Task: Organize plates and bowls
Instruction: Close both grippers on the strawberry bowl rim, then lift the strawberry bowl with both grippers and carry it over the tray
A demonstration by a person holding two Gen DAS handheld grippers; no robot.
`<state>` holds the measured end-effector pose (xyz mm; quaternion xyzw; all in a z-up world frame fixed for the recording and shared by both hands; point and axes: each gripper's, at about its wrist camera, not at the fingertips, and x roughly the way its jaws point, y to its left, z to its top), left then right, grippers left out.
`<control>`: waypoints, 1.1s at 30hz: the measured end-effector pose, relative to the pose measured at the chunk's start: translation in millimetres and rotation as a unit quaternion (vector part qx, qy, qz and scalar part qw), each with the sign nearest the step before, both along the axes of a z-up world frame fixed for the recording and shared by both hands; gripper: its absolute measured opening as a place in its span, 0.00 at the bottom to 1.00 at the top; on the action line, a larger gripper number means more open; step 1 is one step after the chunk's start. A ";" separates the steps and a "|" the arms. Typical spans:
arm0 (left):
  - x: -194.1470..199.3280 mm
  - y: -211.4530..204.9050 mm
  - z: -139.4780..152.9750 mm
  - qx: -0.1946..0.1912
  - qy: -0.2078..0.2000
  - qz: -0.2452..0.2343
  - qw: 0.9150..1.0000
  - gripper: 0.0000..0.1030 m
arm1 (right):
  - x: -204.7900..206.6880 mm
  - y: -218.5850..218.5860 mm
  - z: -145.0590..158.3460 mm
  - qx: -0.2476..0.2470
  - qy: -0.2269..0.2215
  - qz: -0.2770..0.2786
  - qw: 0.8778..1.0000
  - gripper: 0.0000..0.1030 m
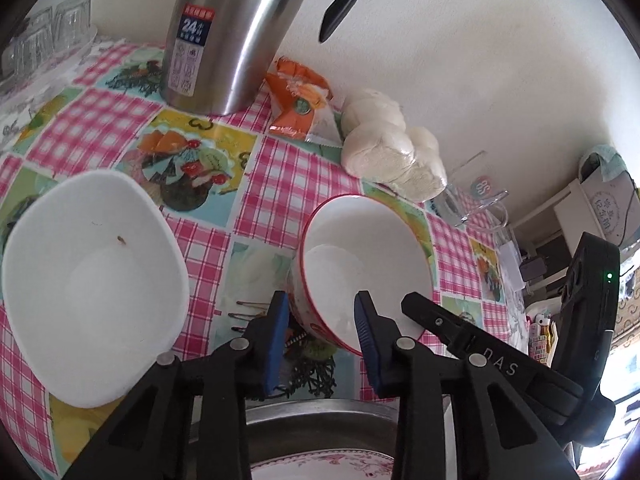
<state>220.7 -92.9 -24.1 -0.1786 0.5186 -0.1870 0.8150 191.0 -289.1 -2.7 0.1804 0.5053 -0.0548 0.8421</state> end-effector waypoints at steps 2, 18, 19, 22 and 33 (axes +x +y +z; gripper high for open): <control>2.0 0.8 -4.8 -0.007 0.009 0.001 1.000 0.29 | 3.8 -0.3 -3.6 0.002 0.004 0.000 1.000 0.36; 9.9 -0.3 -15.3 -0.004 0.023 -0.010 1.000 0.28 | 33.8 16.1 -33.8 -0.014 0.060 0.036 0.997 0.16; 9.8 -1.7 -16.5 -0.005 0.025 -0.013 1.000 0.28 | 33.0 15.1 -34.0 -0.009 0.057 0.034 0.998 0.15; 9.6 -4.5 -18.2 -0.006 0.026 -0.018 0.999 0.27 | 30.4 11.4 -34.9 0.003 0.053 0.029 0.998 0.12; 1.4 -15.9 2.4 -0.032 -0.008 -0.032 0.999 0.27 | 11.8 -1.9 -11.5 0.000 0.012 0.011 1.000 0.12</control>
